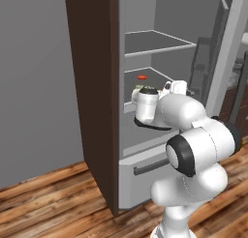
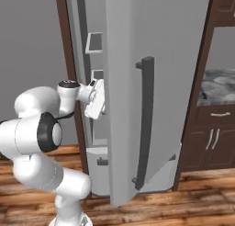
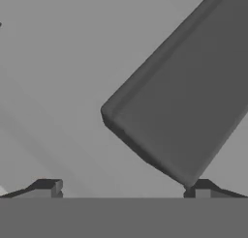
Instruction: Retrieve the butter from the fridge and place it on a plate on the dining table. Then retrieve the butter knife by the fridge and place it near the plate.
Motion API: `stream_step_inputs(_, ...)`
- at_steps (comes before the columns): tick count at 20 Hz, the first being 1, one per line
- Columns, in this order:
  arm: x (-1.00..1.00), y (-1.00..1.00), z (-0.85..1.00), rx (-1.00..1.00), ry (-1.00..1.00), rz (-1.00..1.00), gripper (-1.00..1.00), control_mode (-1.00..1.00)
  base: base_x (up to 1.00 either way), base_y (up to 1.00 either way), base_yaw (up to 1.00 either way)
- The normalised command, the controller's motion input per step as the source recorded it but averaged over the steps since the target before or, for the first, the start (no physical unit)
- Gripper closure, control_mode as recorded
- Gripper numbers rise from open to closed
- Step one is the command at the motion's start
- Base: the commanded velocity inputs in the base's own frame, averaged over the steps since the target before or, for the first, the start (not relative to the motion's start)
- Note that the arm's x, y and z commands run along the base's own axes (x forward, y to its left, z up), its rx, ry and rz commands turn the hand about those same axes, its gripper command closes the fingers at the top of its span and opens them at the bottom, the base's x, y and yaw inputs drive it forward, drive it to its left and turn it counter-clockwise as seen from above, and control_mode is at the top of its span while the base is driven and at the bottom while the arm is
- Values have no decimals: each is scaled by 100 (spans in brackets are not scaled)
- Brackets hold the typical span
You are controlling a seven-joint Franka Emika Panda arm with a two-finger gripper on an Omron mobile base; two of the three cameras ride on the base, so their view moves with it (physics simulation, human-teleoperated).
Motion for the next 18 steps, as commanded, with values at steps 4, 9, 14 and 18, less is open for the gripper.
stream_step_inputs(4,-35,-98,0,2,1,0,-100,-100,0,0,0)
stream_step_inputs(9,-46,-100,0,8,0,0,-100,-100,0,0,0)
stream_step_inputs(14,-38,-100,0,9,0,1,-100,-100,0,0,0)
stream_step_inputs(18,-6,-100,0,8,4,3,-100,-100,0,0,0)
